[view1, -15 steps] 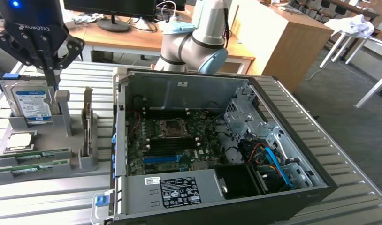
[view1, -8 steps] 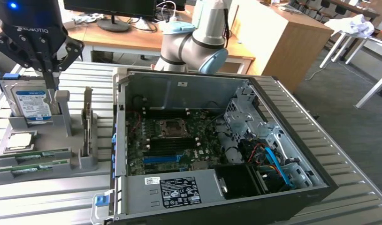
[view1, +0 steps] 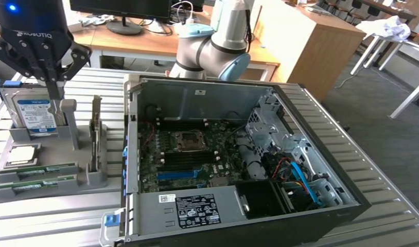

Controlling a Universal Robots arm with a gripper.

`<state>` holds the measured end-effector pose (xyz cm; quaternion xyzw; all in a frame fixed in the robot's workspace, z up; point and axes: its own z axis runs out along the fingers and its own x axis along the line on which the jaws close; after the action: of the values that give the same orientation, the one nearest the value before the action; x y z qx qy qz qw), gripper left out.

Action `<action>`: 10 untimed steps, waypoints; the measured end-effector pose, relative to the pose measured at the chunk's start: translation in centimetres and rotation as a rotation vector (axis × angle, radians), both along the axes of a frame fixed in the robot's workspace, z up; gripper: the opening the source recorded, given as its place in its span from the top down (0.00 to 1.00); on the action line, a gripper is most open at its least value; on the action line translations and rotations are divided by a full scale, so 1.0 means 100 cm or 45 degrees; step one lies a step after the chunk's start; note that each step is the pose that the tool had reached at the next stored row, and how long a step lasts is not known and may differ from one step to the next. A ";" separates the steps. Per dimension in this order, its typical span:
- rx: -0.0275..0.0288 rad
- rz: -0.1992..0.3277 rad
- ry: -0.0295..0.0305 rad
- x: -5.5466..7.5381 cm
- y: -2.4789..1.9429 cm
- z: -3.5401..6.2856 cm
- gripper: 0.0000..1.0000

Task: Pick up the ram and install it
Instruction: 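Reach for the ram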

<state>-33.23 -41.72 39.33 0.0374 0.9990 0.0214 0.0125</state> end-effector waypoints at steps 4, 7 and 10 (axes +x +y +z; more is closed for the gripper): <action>-0.0006 0.000 -0.0001 0.000 -0.0032 0.0000 0.90; -0.0008 0.000 -0.0001 0.000 -0.0043 0.0000 0.90; -0.0008 0.000 0.0000 0.000 -0.0044 0.0000 0.90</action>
<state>-33.23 -42.16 39.33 0.0374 0.9990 0.0210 0.0125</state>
